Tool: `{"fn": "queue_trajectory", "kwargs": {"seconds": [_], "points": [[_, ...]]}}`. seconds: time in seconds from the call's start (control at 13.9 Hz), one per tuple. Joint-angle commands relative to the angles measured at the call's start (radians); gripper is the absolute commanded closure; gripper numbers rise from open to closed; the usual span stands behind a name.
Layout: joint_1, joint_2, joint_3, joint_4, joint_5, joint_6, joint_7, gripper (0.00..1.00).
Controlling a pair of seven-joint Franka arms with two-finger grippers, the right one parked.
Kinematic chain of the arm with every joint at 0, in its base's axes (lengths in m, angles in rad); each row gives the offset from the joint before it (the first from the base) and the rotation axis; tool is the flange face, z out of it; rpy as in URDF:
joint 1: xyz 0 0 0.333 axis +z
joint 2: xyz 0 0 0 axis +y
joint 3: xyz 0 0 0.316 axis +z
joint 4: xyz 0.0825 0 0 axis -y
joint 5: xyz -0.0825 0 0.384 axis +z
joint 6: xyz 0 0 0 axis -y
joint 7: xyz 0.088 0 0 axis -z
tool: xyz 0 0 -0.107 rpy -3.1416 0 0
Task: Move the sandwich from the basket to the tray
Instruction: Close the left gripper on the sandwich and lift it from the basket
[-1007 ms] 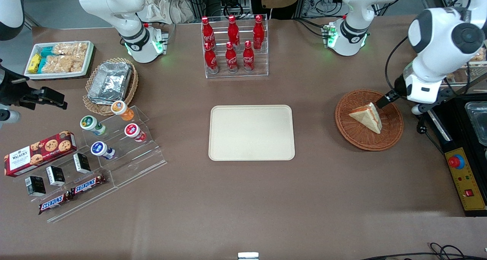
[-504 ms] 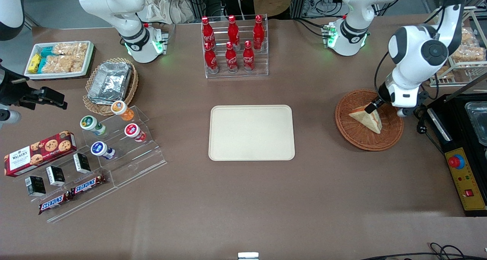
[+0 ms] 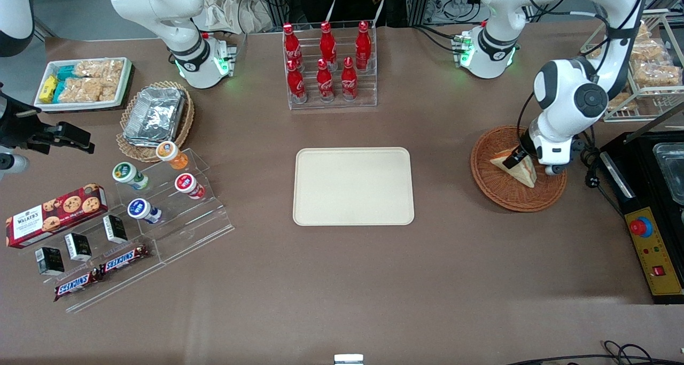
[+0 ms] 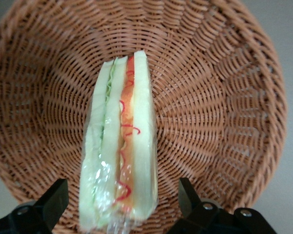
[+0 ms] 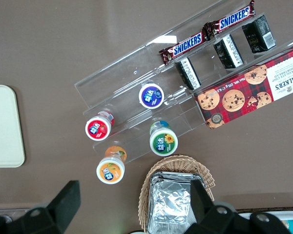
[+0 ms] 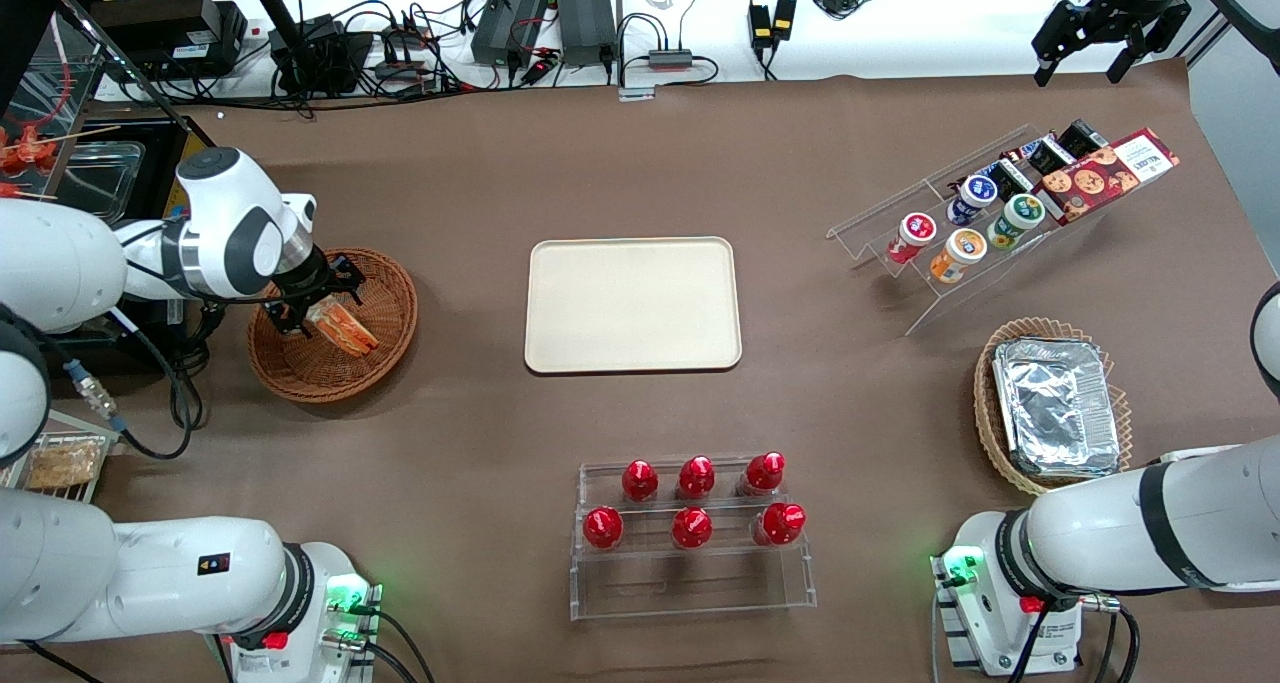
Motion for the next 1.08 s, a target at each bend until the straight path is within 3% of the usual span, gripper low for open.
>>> {"fn": "queue_trajectory", "kwargs": {"seconds": [0.0, 0.14, 0.22, 0.29, 0.43, 0.5, 0.58, 0.79, 1.01], "points": [[0.004, 0.067, -0.002, -0.005, -0.002, 0.07, -0.03, 0.0], [0.004, 0.075, -0.002, -0.002, -0.002, 0.081, -0.031, 0.02], [0.004, 0.074, -0.002, -0.001, -0.002, 0.081, -0.046, 0.09], [0.004, 0.075, -0.002, 0.002, -0.002, 0.081, -0.077, 0.22], [0.002, 0.072, -0.002, 0.005, -0.002, 0.081, -0.114, 0.56], [0.001, 0.068, -0.002, 0.007, -0.002, 0.079, -0.114, 0.64], [-0.001, 0.063, -0.002, 0.01, -0.002, 0.076, -0.112, 0.68], [-0.002, 0.031, -0.002, 0.019, 0.006, 0.046, -0.102, 0.68], [-0.002, -0.023, -0.002, 0.068, 0.02, -0.1, -0.09, 0.68]]}}
